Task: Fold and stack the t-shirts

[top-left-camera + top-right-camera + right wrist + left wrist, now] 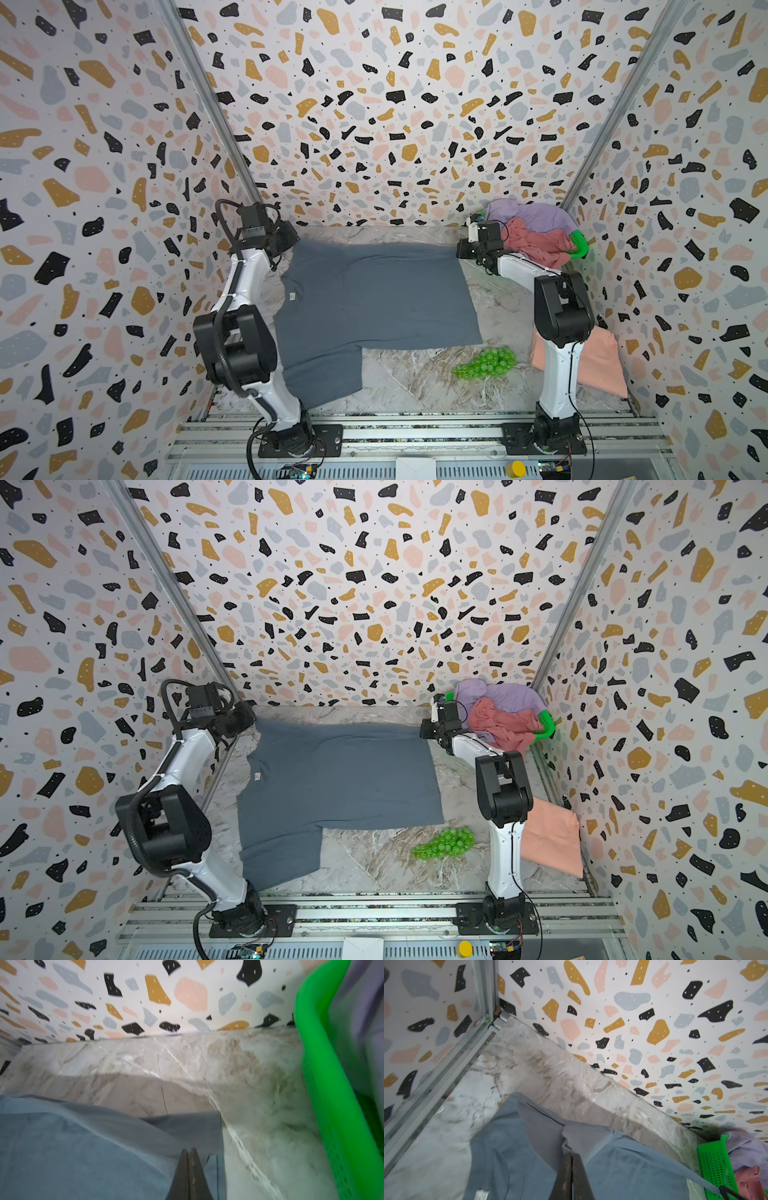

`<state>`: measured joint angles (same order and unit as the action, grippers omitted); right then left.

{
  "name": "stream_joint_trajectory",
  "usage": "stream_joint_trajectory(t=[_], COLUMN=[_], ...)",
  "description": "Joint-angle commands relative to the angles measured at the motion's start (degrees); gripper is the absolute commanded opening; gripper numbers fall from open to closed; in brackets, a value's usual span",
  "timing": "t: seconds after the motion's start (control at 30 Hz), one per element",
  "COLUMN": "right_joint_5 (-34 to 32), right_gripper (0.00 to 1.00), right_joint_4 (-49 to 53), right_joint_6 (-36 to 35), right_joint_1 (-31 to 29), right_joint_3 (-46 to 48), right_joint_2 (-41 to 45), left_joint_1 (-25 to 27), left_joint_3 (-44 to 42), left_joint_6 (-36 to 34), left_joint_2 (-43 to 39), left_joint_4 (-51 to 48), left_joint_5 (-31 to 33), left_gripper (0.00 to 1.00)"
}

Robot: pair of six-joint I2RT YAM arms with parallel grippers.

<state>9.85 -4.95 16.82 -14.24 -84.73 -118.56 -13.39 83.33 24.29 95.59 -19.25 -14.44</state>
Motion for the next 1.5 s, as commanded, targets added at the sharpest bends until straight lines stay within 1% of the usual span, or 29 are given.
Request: stream_joint_trajectory(t=[0.0, 0.13, 0.2, 0.23, 0.27, 0.3, 0.33, 0.37, 0.43, 0.5, 0.57, 0.63, 0.67, 0.8, 0.83, 0.93, 1.07, 1.2, 1.37, 1.47], right_joint_5=[-0.2, 0.3, -1.2, -2.3, -3.6, -5.0, -5.9, -6.2, -5.9, -4.8, -2.3, -1.1, -0.3, 7.0, 7.6, 9.4, 9.7, 8.9, 6.5, 6.1], right_gripper=[0.0, 0.0, 0.0, 0.07, 0.23, 0.4, 0.49, 0.52, 0.53, 0.53, 0.51, 0.5, 0.5, 0.5, 0.49, 0.49, 0.48, 0.48, 0.48, 0.49], right_joint_4=[0.0, 0.8, 3.1, 4.2, 4.9, 5.5, 5.7, 6.0, 6.7, 7.5, 7.5, 7.4, 7.0, 6.1, 6.0, 5.2, 6.9, 9.0, 8.7, 9.4], right_joint_6=[-1.2, -1.1, -1.2, -1.2, -1.3, -1.6, -1.7, -1.7, -2.6, -2.7, -2.3, -1.8, -1.5, -0.2, 0.0, 0.1, -0.8, -2.0, -2.6, -3.1], right_joint_1=[0.4, 0.4, 0.4, 0.4, 0.4, 0.5, 0.7, 0.9, 1.0, 0.8, 0.3, -0.8, -1.3, -3.2, -3.7, -4.8, -5.4, -5.4, -5.4, -5.3], right_joint_3=[3.5, 5.7, 6.0, 6.5, 7.2, 7.9, 8.6, 8.8, 8.2, 6.7, 5.2, 3.4, 2.8, -1.8, -3.2, -6.8, -9.5, -9.1, -6.8, -6.8], right_joint_2=[5.3, 5.0, 5.1, 6.0, 7.3, 9.1, 11.1, 12.5, 14.6, 14.5, 13.1, 10.7, 9.7, 2.5, 0.7, -3.8, -7.1, -8.4, -8.2, -8.5], left_joint_1=[-0.2, -0.1, -0.1, -0.1, -0.1, -0.1, -0.1, -0.1, -0.1, -0.1, -0.1, 0.6, 1.4, 6.8, 8.4, 11.9, 14.3, 16.1, 17.0, 17.0], left_joint_3=[-7.0, -15.0, -17.5, -18.2, -18.7, -19.4, -19.8, -20.3, -21.2, -20.8, -19.7, -19.0, -18.8, -16.6, -15.6, -11.6, -6.9, -1.0, -1.0, -1.6], left_joint_6=[-1.8, -1.7, -1.8, -1.7, -1.5, -1.3, -1.1, -0.6, 0.7, 0.9, 1.1, 1.9, 2.4, 3.2, 2.9, 3.0, 4.8, 6.1, 7.9, 8.1], left_joint_2=[-5.8, -8.6, -9.6, -10.5, -11.6, -13.4, -15.4, -17.2, -19.8, -19.5, -16.7, -13.2, -11.8, -4.8, -2.8, 3.7, 11.2, 17.6, 18.7, 19.4], left_joint_4=[0.6, -0.3, -1.5, -2.9, -3.6, -3.5, -2.7, -1.6, 1.5, 2.3, 1.3, 1.1, 1.3, 2.6, 2.9, 3.7, 4.9, -0.3, -2.5, -2.6], left_joint_5=[4.2, 6.5, 8.8, 10.7, 12.5, 13.3, 13.5, 13.8, 14.6, 14.3, 12.2, 7.6, 7.2, 7.0, 7.0, 9.0, 12.0, 16.7, 21.4, 21.8], left_gripper=[0.0, 0.0, 0.0, 0.06, 0.15, 0.22, 0.31, 0.41, 0.49, 0.53, 0.52, 0.49, 0.48, 0.48, 0.48, 0.48, 0.45, 0.44, 0.45, 0.46])
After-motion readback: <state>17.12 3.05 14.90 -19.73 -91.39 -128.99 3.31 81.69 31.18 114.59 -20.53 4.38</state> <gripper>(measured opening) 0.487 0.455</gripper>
